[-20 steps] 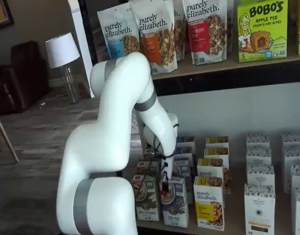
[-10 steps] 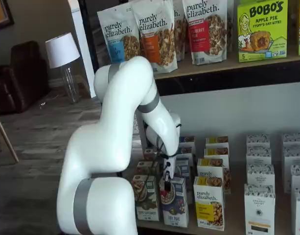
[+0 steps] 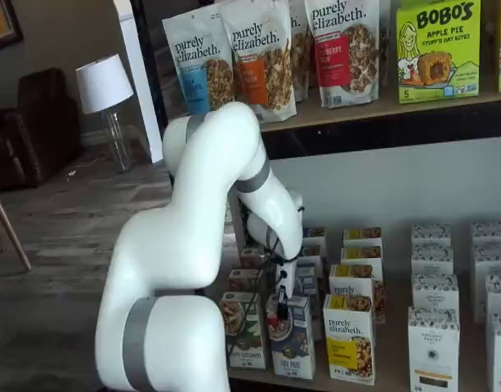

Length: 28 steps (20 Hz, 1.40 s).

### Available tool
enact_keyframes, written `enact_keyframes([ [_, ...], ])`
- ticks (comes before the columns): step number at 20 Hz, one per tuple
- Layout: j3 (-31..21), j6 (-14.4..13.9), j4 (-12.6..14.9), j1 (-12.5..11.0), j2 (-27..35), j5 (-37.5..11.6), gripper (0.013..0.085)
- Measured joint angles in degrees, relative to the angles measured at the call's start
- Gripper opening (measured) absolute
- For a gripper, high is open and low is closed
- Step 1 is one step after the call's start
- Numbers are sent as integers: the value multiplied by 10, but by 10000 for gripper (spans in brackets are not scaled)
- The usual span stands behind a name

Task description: Pick up the blue and white box that is on the bottom shelf, the second box from the left

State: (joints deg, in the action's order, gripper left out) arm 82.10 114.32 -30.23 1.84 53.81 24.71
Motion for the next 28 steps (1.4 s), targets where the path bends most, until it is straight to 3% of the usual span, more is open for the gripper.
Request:
enact_keyframes([
  [9, 25, -30, 32, 1, 23, 11, 850],
  [23, 13, -57, 68, 0, 25, 10, 850],
  [28, 9, -51, 62, 1, 26, 3, 850],
])
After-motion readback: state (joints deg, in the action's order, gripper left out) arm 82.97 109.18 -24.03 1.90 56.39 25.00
